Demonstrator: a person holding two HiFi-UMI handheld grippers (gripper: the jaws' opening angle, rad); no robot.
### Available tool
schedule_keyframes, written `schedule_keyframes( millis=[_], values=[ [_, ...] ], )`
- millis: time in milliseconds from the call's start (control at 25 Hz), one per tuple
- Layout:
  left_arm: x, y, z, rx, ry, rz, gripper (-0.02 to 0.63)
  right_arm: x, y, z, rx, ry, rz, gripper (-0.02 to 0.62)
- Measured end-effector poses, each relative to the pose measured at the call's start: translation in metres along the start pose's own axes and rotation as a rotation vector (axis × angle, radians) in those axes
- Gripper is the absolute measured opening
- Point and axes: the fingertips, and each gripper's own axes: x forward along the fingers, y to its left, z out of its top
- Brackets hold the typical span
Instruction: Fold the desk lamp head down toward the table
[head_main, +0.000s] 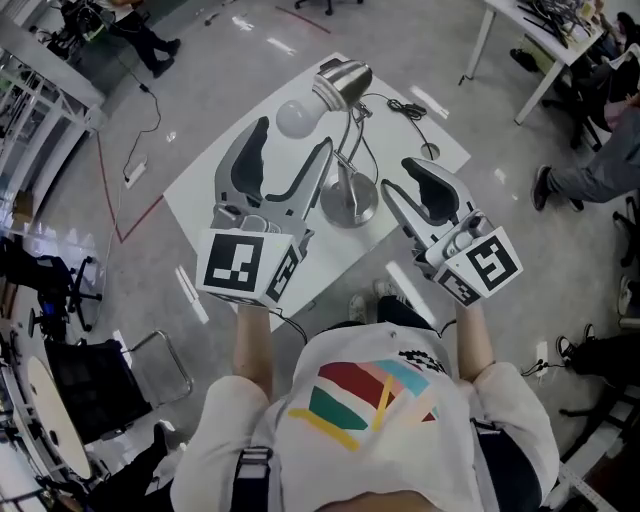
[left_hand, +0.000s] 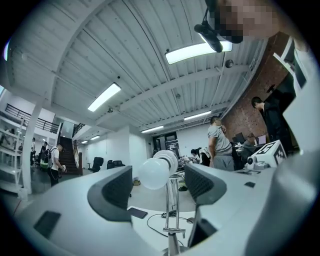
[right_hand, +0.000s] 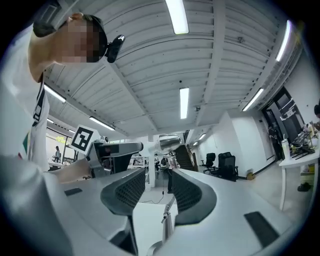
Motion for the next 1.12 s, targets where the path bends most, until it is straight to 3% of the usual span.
schedule_keyframes(
  millis=[240, 720, 880, 1120],
  values=[
    [0.048, -0.007, 0.023, 0.033, -0.009, 0.076, 0.357, 0.030, -0.071, 0.022, 0.019, -0.006, 0.124, 0.166],
    [0.066, 0.000, 0.000, 0.100, 0.134, 0.090, 0.356, 0.068, -0.079, 0.017, -0.027, -0.032, 0.232, 0.165],
    [0.070, -0.003, -0.006, 0.091, 0.157, 0.082, 0.261, 0.071, -0.076, 0.016, -0.053, -0.033, 0.249, 0.164],
    [0.069, -0.002, -0.002, 0.094, 0.176, 0.096, 0.259, 0.076, -0.075, 0.020, -0.079, -0.025, 0.266, 0.165]
  ],
)
